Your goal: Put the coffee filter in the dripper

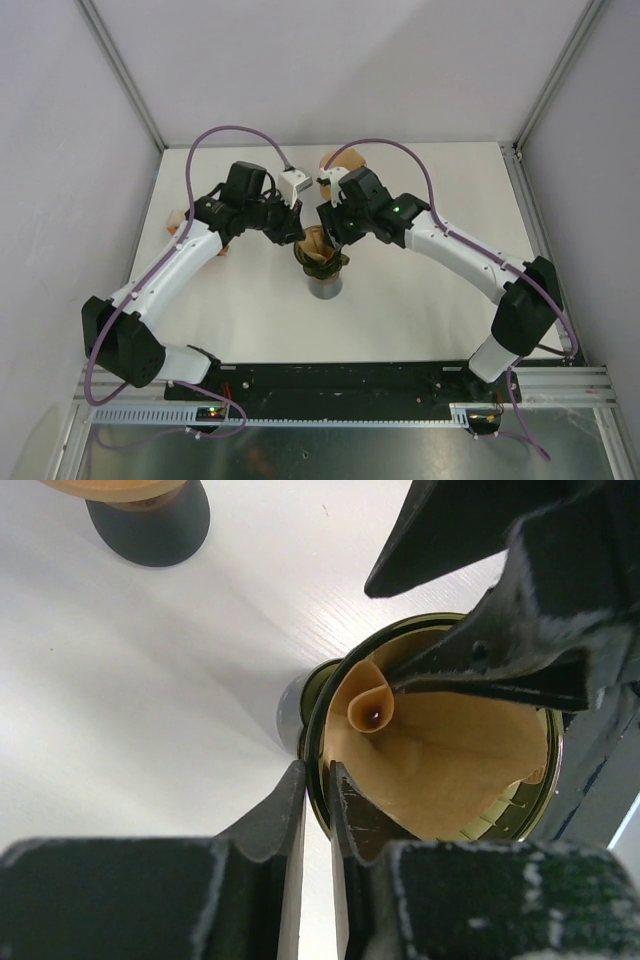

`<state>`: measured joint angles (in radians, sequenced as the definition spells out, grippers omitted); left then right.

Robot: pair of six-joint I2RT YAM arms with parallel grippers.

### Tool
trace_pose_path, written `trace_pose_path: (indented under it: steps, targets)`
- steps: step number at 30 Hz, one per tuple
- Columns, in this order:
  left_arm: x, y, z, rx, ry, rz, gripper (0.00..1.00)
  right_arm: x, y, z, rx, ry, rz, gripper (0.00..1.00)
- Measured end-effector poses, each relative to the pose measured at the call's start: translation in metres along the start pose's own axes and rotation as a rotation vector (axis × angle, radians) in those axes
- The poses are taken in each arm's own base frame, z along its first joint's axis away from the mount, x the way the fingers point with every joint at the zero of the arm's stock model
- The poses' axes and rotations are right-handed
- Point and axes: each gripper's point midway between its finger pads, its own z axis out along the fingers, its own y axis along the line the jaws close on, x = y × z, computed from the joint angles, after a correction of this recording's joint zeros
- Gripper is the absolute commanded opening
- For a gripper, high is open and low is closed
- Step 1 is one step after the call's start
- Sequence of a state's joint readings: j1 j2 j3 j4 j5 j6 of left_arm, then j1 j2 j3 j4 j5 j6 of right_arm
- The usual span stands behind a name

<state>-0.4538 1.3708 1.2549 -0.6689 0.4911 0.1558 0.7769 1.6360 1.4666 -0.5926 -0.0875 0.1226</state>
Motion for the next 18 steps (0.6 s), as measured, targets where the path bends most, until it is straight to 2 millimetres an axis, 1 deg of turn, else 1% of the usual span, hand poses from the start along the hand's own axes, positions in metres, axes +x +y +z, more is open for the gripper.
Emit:
trace_pose_path:
  steps: [5,10,18]
  targets:
    - [0.000,0.000,0.000,-0.001,0.000,0.001,0.18,-0.009,-0.004,-0.009,-0.003,-0.033,0.009,0.52]
    - [0.002,0.001,-0.001,-0.011,0.009,0.000,0.25,-0.012,-0.004,-0.012,-0.004,-0.047,0.010,0.53]
    - [0.008,0.001,-0.002,-0.020,0.034,-0.011,0.30,-0.021,-0.006,-0.020,-0.006,-0.082,0.014,0.55]
